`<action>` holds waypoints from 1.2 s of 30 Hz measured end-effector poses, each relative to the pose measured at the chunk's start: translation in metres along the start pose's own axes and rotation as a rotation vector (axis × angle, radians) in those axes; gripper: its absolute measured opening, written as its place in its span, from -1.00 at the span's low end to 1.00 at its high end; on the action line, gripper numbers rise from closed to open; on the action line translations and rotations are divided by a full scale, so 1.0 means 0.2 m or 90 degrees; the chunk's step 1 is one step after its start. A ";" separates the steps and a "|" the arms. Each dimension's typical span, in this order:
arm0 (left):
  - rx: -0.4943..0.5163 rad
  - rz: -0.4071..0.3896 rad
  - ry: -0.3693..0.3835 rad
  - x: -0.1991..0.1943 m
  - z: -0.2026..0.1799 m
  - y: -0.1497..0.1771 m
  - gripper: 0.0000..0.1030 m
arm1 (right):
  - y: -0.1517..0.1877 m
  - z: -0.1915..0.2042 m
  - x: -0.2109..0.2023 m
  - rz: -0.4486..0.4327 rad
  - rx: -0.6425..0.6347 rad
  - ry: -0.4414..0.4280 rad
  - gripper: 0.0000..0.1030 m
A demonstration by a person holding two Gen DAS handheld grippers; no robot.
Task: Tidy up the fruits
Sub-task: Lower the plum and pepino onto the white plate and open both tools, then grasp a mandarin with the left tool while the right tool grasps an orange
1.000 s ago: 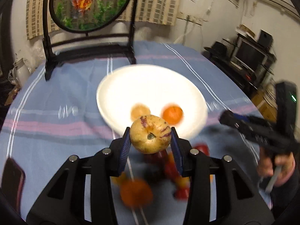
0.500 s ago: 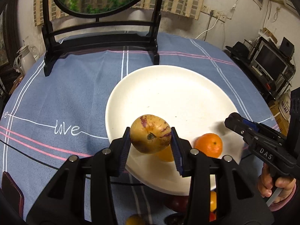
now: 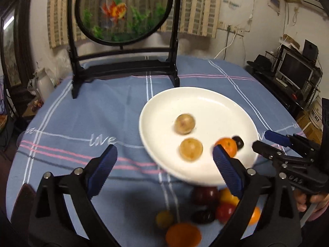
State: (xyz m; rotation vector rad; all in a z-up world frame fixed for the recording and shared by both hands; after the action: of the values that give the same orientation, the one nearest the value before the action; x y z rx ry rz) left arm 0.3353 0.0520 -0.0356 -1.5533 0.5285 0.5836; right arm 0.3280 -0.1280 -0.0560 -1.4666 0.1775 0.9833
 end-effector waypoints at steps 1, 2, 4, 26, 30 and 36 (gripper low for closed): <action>-0.002 -0.006 -0.002 -0.03 0.01 0.04 0.91 | 0.05 0.03 -0.03 0.011 0.006 -0.019 0.08; -0.005 -0.007 -0.003 -0.05 0.02 0.08 0.91 | 0.09 0.05 -0.05 0.021 0.008 -0.030 0.08; -0.010 0.004 0.004 -0.09 0.03 0.18 0.91 | 0.18 0.10 -0.09 0.040 -0.003 -0.043 0.08; 0.030 0.045 0.013 -0.19 0.01 0.52 0.92 | 0.48 0.26 -0.11 0.157 -0.007 -0.120 -0.18; 0.044 0.039 0.037 -0.20 -0.04 0.52 0.92 | 0.48 0.25 -0.10 0.157 -0.005 -0.115 -0.25; 0.052 0.039 0.053 -0.20 -0.08 0.53 0.92 | 0.49 0.26 -0.09 0.151 -0.009 -0.116 -0.25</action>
State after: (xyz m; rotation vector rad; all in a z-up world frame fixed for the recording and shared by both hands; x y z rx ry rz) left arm 0.2371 0.0299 -0.0889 -1.4931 0.6569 0.5388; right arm 0.2301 -0.1091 -0.1084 -1.3816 0.2159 1.3059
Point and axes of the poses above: each gripper's, at about its wrist camera, not at the fingertips, and x roughly the way its jaws point, z to its left, y to its underside, the point moved 9 cm from there along x, roughly the way its jaws point, and after that the axes turned 1 degree about x, right-handed, at the moved point
